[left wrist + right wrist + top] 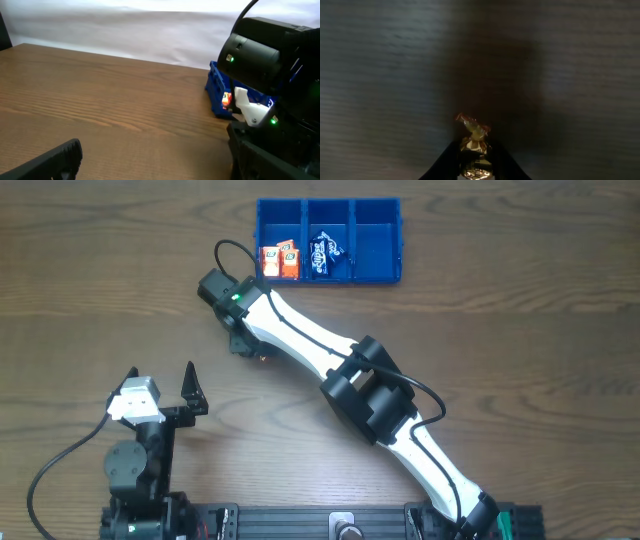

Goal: Sort Candies Into Trays

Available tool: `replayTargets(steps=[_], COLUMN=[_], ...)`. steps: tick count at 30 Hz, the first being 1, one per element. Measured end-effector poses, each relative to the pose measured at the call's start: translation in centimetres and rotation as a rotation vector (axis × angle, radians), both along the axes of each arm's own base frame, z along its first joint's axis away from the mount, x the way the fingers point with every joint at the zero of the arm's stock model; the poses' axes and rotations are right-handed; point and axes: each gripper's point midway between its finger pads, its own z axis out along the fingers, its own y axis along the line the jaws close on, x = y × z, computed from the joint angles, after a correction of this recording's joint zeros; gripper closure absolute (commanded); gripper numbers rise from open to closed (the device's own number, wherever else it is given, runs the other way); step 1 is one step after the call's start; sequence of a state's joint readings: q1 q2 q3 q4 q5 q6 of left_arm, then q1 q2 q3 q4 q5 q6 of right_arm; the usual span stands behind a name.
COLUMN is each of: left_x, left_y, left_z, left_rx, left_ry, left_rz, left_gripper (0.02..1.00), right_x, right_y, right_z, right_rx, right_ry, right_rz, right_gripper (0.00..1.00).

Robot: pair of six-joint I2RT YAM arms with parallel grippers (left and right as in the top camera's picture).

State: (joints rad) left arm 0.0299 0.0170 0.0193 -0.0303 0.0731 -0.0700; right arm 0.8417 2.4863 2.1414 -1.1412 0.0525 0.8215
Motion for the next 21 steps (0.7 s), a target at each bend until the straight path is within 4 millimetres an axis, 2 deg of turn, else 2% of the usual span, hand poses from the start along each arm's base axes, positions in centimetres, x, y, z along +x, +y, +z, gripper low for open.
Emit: replayTargets(steps=[3,6,8,9,10,11,12,14,15,17,19,21], left_x=[0.0,0.0,0.0,0.0,0.0,0.0,0.0,0.0,0.0,0.0,0.0,0.0], left_y=[0.0,0.0,0.0,0.0,0.0,0.0,0.0,0.0,0.0,0.0,0.0,0.0], left_z=[0.0,0.0,0.0,0.0,0.0,0.0,0.0,0.0,0.0,0.0,0.0,0.0], left_rx=[0.000,0.000,0.000,0.000,0.000,0.000,0.000,0.000,0.000,0.000,0.000,0.000], left_ry=[0.000,0.000,0.000,0.000,0.000,0.000,0.000,0.000,0.000,0.000,0.000,0.000], left_rz=[0.000,0.000,0.000,0.000,0.000,0.000,0.000,0.000,0.000,0.000,0.000,0.000], left_gripper=[0.020,0.020,0.020,0.020,0.020,0.020,0.020,0.020,0.020,0.020,0.020,0.020], right_x=[-0.1,1.1,2.6,3.5,4.8,5.6,6.6,8.7,10.0,12.2,14.6,16.4], right_y=[-1.5,-3.2,-4.5,-5.3,-6.9,-8.1,-9.6,-12.5,-14.1,-16.7,-19.1,-20.5], right_z=[0.7,3.7,7.3,9.8,13.5,15.8,18.1,21.4,22.5,23.1,22.7,22.0], right_rx=[-0.053,-0.065,-0.042,-0.020,0.013,0.031,0.051,0.072,0.073,0.058,0.035,0.019], right_ry=[0.000,-0.047,-0.115,-0.161,-0.230,-0.277,-0.325,-0.413,-0.452,-0.499,-0.532,-0.552], right_rz=[0.002,-0.003,-0.016,-0.024,-0.041,-0.052,-0.069,-0.104,-0.124,-0.156,-0.178,-0.187], right_gripper=[0.831,0.840,0.840,0.842,0.842,0.842,0.844,0.844,0.844,0.844,0.844,0.844])
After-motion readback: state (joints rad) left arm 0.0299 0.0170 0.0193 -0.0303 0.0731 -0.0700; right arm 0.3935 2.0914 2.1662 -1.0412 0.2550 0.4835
